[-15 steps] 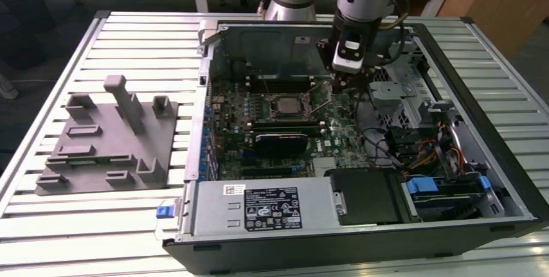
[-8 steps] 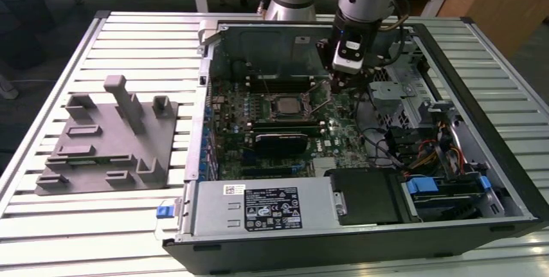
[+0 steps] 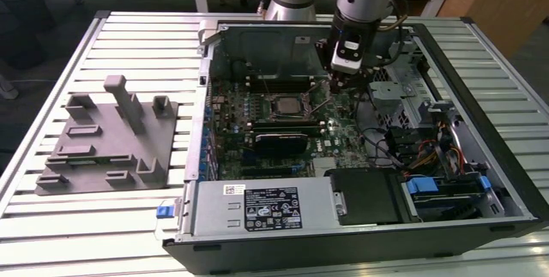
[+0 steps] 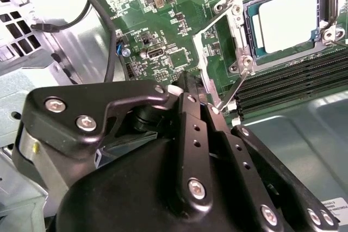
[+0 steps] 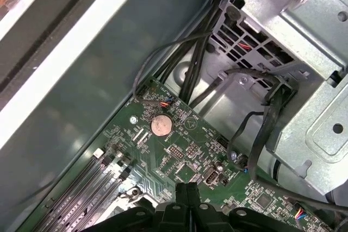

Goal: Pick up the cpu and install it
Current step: 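Close the cpu cover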

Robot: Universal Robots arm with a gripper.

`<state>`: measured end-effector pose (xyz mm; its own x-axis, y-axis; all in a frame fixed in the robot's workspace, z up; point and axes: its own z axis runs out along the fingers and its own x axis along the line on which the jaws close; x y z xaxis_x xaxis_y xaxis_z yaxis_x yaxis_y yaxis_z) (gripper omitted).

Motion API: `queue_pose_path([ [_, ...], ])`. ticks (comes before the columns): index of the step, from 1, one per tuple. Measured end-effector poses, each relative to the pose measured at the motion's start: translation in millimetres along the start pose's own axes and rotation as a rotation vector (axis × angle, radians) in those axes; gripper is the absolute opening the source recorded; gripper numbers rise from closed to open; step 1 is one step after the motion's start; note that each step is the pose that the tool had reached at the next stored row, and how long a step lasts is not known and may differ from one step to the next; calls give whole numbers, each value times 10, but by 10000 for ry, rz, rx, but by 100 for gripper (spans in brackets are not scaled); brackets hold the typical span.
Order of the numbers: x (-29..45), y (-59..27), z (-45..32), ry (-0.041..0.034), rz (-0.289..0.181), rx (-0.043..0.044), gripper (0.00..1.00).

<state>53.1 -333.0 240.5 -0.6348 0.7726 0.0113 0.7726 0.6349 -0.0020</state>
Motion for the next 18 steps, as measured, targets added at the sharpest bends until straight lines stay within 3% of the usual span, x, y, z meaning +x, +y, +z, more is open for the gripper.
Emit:
queue_pose_path([
  [9,5,-6,0,-22,0,-26,11],
  [18,19,-23,1,-99,-1,-119,11],
])
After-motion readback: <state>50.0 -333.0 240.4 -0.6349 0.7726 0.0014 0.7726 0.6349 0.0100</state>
